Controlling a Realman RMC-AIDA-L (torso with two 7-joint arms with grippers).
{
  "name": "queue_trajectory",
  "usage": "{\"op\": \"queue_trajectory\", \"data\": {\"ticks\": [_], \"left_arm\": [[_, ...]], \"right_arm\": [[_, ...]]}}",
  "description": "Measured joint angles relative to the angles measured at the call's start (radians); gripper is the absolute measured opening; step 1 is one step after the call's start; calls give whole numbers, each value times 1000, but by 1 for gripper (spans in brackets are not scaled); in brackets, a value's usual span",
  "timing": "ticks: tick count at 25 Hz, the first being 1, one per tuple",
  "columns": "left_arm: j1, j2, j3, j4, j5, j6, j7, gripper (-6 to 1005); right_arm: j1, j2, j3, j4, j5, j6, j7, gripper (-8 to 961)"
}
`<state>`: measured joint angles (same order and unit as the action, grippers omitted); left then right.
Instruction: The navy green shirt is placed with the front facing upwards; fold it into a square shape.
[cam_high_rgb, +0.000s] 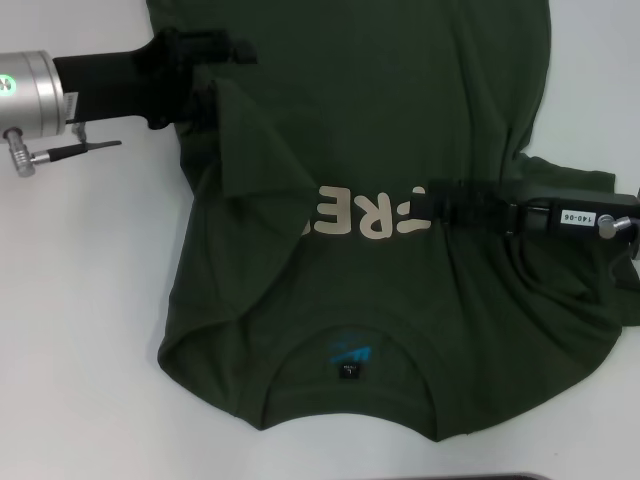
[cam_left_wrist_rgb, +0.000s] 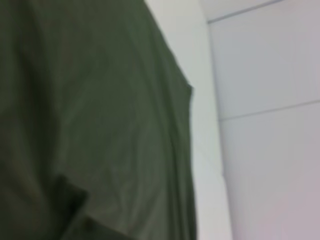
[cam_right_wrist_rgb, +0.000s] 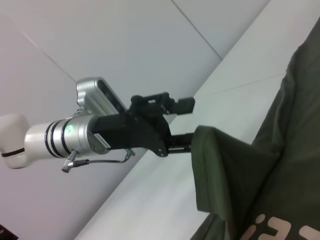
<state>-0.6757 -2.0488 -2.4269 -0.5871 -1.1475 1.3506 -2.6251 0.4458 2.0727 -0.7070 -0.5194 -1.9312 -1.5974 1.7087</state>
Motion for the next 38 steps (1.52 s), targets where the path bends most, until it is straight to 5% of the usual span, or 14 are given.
{"op": "queue_trajectory", "data": {"ticks": [29,38], "left_arm": [[5,31,42,31,15,1,15,607],[20,28,46,29,19,15,18,313]], "right_arm": [[11,-3,-2,1,-2,14,5,913],[4,-3,-1,1,-2,-5,8,914]]}}
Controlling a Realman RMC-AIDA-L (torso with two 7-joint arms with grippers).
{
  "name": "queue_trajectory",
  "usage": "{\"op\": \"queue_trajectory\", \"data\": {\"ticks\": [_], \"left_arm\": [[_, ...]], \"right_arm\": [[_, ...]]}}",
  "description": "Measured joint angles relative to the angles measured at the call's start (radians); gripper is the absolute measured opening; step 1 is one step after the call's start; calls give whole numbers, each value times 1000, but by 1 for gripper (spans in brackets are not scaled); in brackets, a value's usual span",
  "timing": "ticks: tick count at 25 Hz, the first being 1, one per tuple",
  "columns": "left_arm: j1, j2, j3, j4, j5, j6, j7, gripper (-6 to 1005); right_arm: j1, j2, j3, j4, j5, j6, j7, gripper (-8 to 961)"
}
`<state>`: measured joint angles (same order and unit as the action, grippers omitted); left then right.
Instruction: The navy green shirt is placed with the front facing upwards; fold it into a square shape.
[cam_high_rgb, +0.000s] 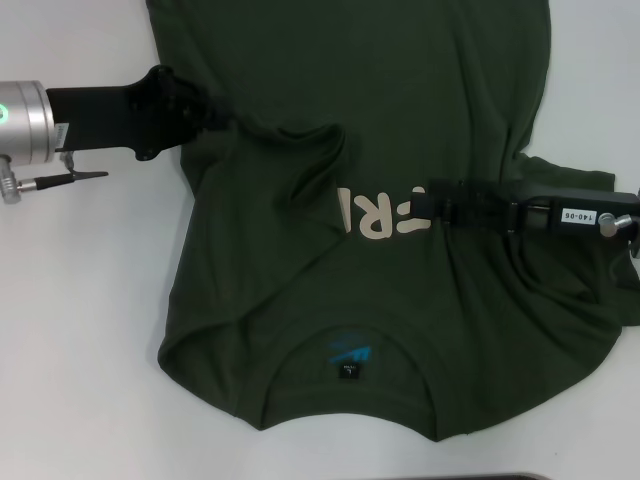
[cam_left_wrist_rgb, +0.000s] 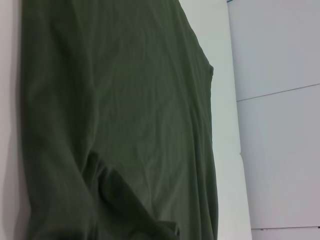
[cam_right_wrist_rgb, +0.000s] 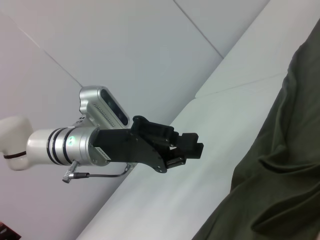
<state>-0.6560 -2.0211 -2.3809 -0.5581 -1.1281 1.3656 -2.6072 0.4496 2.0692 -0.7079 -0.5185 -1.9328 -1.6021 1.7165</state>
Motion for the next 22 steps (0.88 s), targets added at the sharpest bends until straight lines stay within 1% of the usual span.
{"op": "queue_trajectory", "data": {"ticks": [10,11,14,16,17,19,22], "left_arm": [[26,-7,-6,-6,-14,22,15,18],[27,-11,-5,-5,-14,24,23,30],[25,-34,16,-10,-4,4,32,66],[14,-50,49,-13,6,-30,32,90],[7,-60,71,-14,10,-54,30,137],[-7,-72,103,-16,14,-95,23,230],[-22,-80,128,-13,17,-151,10,359]], "right_arm": [[-5,0,2,3,0,0,0,915],[-5,0,2,3,0,2,0,915],[-5,0,2,3,0,3,0,915],[-5,-1,3,3,0,2,-1,915],[-5,-3,3,3,0,1,-1,914],[-5,-4,3,3,0,0,-1,914],[-8,-5,3,3,0,0,0,914]]}}
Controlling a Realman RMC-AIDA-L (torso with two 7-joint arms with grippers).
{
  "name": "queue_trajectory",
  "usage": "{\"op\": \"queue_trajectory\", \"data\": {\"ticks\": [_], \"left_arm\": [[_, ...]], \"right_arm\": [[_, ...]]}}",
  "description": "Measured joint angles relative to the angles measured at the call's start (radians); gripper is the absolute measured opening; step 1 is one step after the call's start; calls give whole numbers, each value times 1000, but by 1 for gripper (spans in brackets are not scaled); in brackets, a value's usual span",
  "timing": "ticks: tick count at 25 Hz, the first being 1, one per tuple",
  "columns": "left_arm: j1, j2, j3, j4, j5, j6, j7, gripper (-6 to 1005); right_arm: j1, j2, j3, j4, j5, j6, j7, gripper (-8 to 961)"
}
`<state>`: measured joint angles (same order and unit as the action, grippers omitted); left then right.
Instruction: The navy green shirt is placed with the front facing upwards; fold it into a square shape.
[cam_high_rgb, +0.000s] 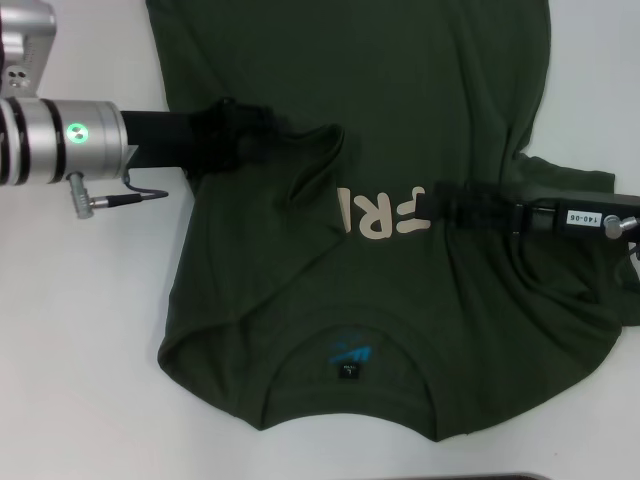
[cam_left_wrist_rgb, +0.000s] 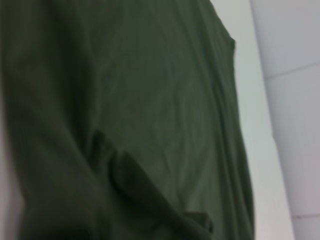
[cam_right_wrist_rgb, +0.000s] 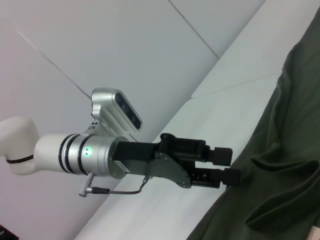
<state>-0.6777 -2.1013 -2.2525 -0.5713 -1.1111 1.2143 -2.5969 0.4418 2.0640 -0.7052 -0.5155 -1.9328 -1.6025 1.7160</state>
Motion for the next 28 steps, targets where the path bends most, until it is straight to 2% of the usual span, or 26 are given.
{"op": "queue_trajectory", "data": {"ticks": [5,7,11,17,22,25,28], "left_arm": [[-7,-1,44,6,32,-98,-72,535],[-13,-2,53,7,45,-118,-89,535],[-37,-18,57,15,51,-160,-92,534],[-119,-28,60,85,50,-218,-86,533],[-149,-59,44,46,11,-247,-46,533],[-144,-59,44,32,-61,-239,3,533],[-120,-44,43,29,-90,-207,15,533]], "right_arm": [[-7,-3,-2,0,0,-2,0,914],[-7,-4,-3,0,0,-6,0,914],[-9,-8,-4,0,-1,-16,0,914],[-14,-11,-4,0,-16,-18,0,914],[-16,-11,-3,0,-17,-19,0,914],[-13,-10,-3,0,-17,-18,0,914],[-11,-6,-3,0,-17,-16,0,914]]}}
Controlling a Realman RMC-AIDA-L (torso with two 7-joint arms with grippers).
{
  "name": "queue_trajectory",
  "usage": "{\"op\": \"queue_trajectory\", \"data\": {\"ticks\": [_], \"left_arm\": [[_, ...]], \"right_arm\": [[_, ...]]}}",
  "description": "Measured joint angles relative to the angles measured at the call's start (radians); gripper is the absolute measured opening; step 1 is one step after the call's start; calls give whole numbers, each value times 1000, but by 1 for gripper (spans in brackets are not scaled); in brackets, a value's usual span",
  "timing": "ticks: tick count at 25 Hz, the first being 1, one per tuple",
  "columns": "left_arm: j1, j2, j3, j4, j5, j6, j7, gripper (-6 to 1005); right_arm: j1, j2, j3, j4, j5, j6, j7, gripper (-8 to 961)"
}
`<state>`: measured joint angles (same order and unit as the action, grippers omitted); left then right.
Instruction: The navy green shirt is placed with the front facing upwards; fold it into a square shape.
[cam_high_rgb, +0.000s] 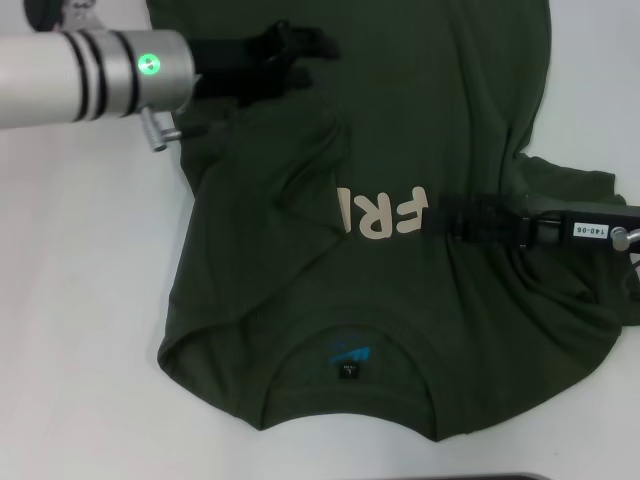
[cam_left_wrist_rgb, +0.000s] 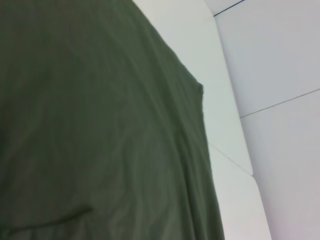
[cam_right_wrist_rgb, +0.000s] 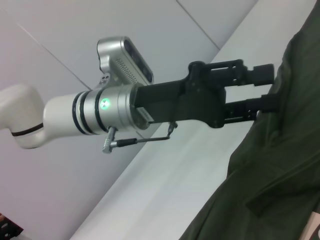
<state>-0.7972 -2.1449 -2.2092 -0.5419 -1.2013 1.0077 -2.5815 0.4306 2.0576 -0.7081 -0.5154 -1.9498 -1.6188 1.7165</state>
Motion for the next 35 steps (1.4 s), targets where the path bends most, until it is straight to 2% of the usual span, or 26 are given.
{"op": "queue_trajectory", "data": {"ticks": [7,9,12,15,20,22,23,24,25,30,35], "left_arm": [[94,73,-8,-5,-1,148,-2,533],[118,86,-8,-6,4,189,0,534],[147,92,-4,-9,8,226,0,534],[172,82,1,-19,11,230,3,534],[179,59,7,-17,43,221,14,534],[178,43,11,-20,70,211,13,534],[178,43,11,-20,70,211,13,534],[172,28,15,-24,98,195,11,534],[169,24,16,-24,108,187,9,534],[148,4,17,-26,138,168,6,534],[127,-3,30,-22,145,152,4,534]], "right_arm": [[5,-6,-1,-1,0,-3,18,915],[6,-8,-1,-1,0,-4,25,915],[7,-10,-1,-1,-1,-12,28,915],[7,-17,-1,-7,-20,-38,48,915],[7,-44,0,-12,-63,-107,93,915],[5,-54,1,-12,-71,-126,104,915],[3,-57,4,-13,-74,-134,108,915],[1,-60,5,-13,-75,-138,111,915],[-1,-63,7,-13,-75,-141,116,915],[-1,-66,1,-13,-75,-141,122,915],[2,-69,-1,-12,-76,-141,122,915]]}}
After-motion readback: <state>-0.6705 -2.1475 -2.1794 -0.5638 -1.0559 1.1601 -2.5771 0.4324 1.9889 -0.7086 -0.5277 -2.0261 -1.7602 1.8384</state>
